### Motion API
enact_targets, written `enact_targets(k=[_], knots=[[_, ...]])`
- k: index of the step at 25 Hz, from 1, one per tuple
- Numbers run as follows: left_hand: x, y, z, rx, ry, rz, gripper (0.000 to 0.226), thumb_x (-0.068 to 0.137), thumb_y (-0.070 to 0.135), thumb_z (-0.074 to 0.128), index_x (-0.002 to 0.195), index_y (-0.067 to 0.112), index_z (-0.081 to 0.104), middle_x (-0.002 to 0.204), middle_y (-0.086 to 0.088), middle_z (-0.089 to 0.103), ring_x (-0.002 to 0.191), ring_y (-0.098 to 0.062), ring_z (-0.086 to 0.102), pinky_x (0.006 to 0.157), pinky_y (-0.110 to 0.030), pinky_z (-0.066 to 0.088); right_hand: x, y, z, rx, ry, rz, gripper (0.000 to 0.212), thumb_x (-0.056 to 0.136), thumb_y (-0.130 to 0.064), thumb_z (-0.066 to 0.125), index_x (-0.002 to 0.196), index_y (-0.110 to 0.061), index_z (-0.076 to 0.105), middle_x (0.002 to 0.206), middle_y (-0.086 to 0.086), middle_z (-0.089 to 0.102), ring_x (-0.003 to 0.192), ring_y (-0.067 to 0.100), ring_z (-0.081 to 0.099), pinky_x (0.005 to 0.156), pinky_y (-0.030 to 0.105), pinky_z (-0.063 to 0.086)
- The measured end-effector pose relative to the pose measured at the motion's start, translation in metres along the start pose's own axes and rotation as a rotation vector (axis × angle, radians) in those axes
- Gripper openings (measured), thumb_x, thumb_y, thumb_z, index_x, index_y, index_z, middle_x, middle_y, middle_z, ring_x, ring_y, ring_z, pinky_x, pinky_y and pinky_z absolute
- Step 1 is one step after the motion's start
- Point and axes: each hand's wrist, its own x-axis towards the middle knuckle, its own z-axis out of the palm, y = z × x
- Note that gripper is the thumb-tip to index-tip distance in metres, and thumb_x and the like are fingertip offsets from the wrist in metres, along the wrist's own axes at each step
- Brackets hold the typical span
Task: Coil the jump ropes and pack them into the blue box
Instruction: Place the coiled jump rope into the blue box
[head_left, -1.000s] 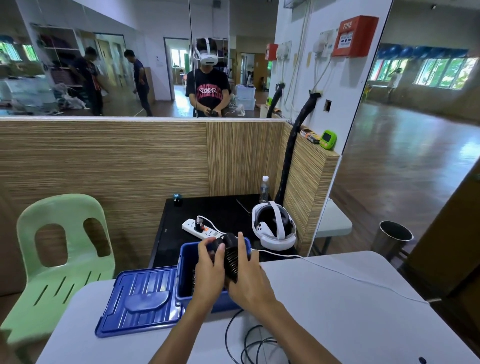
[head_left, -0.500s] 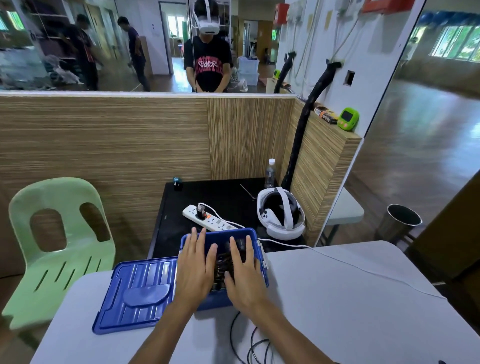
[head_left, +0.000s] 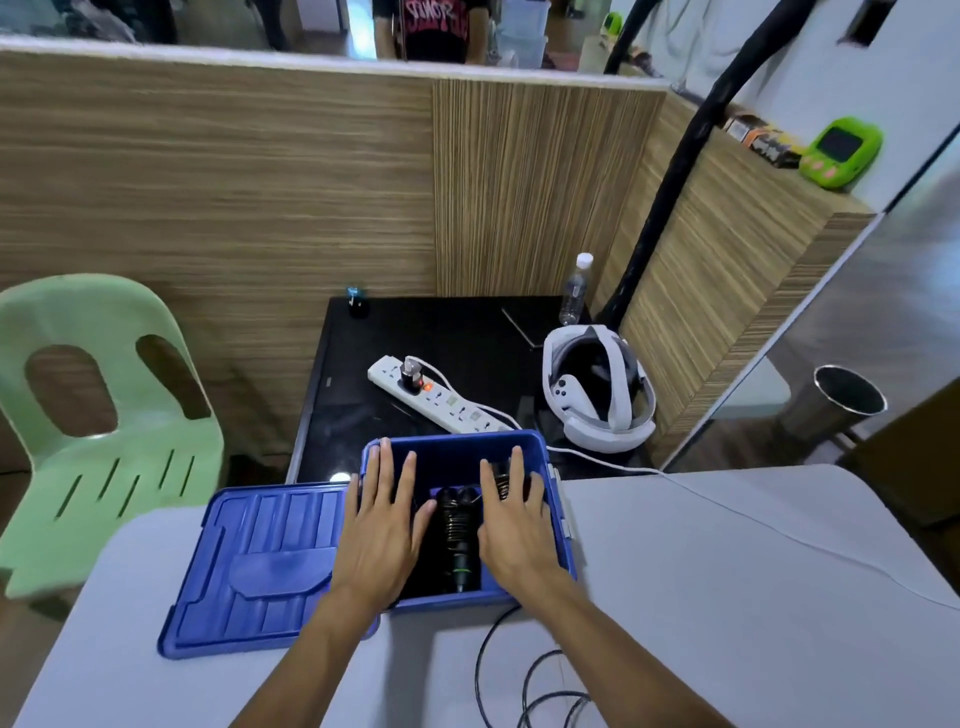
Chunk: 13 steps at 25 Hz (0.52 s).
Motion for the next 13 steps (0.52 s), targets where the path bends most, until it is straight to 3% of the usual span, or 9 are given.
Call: enact_targets(k=[6,11,13], knots=[[-0.001,-0.001,0.006,0.069,-0.011,0.016,0.065,0.099,0.052,0.021,0.153,0.014,0.019,0.161,-0.014,0.004,0.149,-0.024,-0.002,0.12,-0.043,0.008,0.024,0.0,0.025,-0.082,-0.237,0.002,0.094,0.091,-0.006,0.057,0.156,-0.02,-0.01,0.158,0.01,-0.03,0.146,0.046,-0.008,0.116,0.056,0.013],[-0.002,-0.001,0.008,0.101,-0.016,0.03,0.064,0.1,0.051,0.022,0.153,0.014,0.02,0.161,-0.016,0.006,0.149,-0.026,-0.001,0.12,-0.044,0.009,0.034,0.004,0.036,-0.07,-0.39,0.023,0.093,0.096,-0.032,0.049,0.151,-0.023,-0.026,0.153,0.006,-0.04,0.146,0.043,-0.015,0.118,0.051,0.006],[-0.002,-0.001,0.007,0.094,-0.017,0.038,0.063,0.101,0.049,0.021,0.153,0.014,0.02,0.161,-0.016,0.006,0.149,-0.026,-0.002,0.12,-0.044,0.009,0.034,0.005,0.032,-0.023,-0.422,0.033,0.093,0.096,-0.033,0.047,0.15,-0.025,-0.028,0.151,0.005,-0.043,0.145,0.041,-0.021,0.118,0.052,0.002]])
